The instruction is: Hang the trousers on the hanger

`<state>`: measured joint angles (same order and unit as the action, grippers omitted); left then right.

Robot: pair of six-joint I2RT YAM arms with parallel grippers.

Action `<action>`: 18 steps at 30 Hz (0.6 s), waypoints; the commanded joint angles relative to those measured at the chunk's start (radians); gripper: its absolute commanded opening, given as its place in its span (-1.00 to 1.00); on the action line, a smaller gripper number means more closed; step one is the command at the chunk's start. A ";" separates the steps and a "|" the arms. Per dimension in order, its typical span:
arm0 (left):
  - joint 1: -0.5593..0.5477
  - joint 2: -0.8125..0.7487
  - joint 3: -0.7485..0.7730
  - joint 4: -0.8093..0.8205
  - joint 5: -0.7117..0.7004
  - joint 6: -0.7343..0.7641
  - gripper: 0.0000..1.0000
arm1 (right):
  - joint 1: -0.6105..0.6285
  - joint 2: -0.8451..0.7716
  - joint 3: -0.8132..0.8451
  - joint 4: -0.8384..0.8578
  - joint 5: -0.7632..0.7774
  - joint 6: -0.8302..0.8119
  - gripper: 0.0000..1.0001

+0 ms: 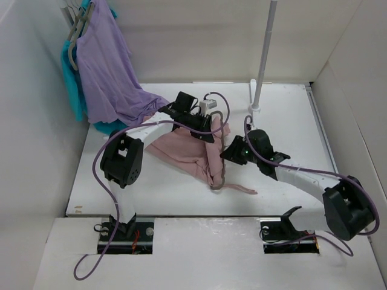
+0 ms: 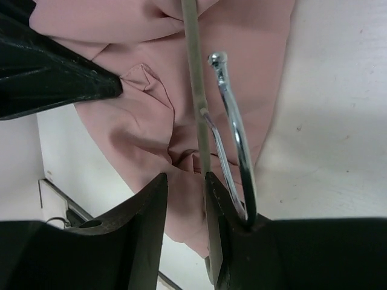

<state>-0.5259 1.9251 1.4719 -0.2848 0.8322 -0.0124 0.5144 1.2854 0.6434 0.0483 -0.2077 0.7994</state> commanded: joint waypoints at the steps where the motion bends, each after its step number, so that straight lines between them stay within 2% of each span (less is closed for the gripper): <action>1: 0.004 -0.031 0.024 0.013 0.018 -0.018 -1.00 | 0.047 0.002 0.044 -0.001 0.102 0.062 -0.26; 6: 0.004 -0.031 0.024 0.013 0.018 -0.018 -1.00 | 0.078 0.057 0.058 -0.010 0.185 0.093 -0.26; 9: 0.004 -0.031 0.024 0.013 0.027 -0.009 -1.00 | 0.088 0.089 0.091 -0.033 0.258 0.119 -0.46; 11: 0.004 -0.031 0.024 0.004 0.027 0.000 -1.00 | 0.088 0.120 0.120 -0.070 0.284 0.130 -0.53; 15: 0.004 -0.031 0.024 -0.005 0.037 0.009 -1.00 | 0.088 0.153 0.139 -0.064 0.294 0.114 -0.48; 18: -0.005 -0.031 0.024 -0.014 0.051 0.018 -1.00 | 0.088 0.211 0.159 0.008 0.232 0.080 -0.42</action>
<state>-0.5247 1.9251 1.4719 -0.2890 0.8360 -0.0166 0.5968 1.4528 0.7483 -0.0139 0.0261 0.9020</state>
